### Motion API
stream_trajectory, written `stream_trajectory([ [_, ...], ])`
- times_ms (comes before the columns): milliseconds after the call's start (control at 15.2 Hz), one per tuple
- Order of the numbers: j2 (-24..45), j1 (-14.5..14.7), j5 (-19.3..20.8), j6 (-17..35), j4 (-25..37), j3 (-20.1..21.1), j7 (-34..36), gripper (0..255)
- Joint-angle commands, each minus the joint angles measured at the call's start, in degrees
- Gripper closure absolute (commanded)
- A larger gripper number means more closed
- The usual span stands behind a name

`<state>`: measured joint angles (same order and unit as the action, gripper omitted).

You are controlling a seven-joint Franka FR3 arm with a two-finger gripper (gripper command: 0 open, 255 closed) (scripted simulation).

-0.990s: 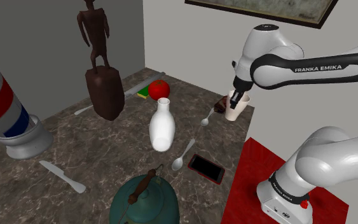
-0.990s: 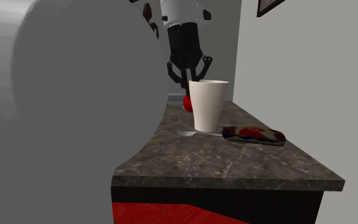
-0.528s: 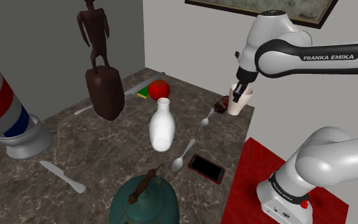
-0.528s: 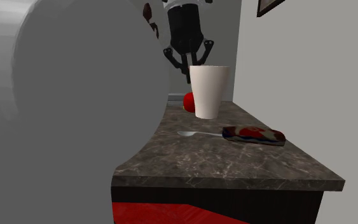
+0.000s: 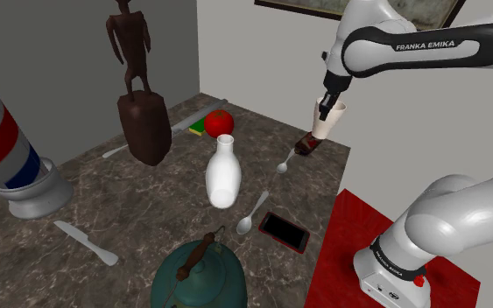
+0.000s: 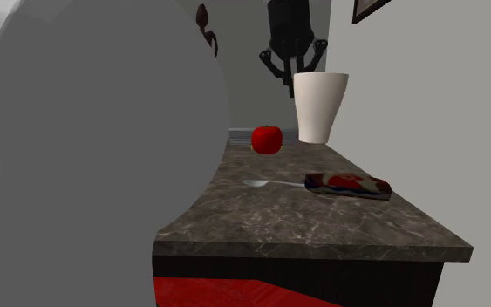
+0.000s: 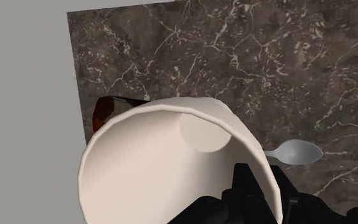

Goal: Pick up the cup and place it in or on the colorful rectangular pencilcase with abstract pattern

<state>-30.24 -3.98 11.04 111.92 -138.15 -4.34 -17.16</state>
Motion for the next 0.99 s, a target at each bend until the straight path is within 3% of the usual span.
stream_trajectory([
  [0,3.26,-0.74,0.53,0.51,3.16,-1.76,-2.23,255],
  [396,13.41,-1.86,0.08,-0.06,14.72,-5.55,-7.73,255],
  [924,14.47,-2.05,0.51,6.13,9.55,-5.87,-6.97,255],
])
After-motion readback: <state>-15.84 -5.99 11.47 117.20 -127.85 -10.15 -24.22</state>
